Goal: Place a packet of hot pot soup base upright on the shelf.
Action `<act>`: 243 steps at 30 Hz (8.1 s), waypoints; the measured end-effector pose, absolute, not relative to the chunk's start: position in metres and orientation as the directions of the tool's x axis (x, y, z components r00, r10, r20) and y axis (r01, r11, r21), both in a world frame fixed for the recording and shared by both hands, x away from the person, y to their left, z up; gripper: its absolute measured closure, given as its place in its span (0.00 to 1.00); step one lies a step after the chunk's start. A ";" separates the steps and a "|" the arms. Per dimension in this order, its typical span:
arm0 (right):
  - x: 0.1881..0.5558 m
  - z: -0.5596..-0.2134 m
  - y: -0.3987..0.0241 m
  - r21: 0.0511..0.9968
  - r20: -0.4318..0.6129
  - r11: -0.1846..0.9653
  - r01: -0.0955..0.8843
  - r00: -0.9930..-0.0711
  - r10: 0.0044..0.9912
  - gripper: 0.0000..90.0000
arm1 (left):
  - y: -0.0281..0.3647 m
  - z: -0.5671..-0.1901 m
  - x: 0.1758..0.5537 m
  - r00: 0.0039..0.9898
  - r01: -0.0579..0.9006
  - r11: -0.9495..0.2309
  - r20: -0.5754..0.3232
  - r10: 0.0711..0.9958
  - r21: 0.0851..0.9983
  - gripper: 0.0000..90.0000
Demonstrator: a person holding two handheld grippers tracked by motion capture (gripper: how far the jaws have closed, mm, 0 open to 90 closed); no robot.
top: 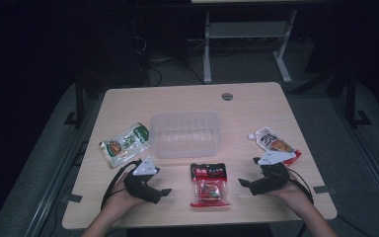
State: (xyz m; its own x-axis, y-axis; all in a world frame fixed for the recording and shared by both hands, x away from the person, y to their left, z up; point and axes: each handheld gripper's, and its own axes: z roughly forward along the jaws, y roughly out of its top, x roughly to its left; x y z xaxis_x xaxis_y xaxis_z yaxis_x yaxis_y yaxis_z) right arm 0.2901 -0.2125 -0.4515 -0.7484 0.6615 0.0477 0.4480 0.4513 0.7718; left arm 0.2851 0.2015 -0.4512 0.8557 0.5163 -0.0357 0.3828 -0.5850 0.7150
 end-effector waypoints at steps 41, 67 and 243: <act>0.271 -0.459 -0.149 0.647 0.144 0.672 0.361 -0.923 0.358 1.00 | 0.196 -0.449 0.285 0.863 0.389 -0.587 -0.057 0.502 0.710 0.16; 0.272 -0.464 -0.079 0.674 0.144 0.693 0.257 -0.965 0.218 1.00 | 0.192 -0.445 0.283 0.879 0.365 -0.595 -0.056 0.473 0.716 0.23; 0.317 -0.449 -0.062 0.722 0.330 0.502 0.476 -0.875 0.355 0.88 | 0.207 -0.452 0.306 0.827 0.513 -0.647 -0.123 0.549 0.564 1.00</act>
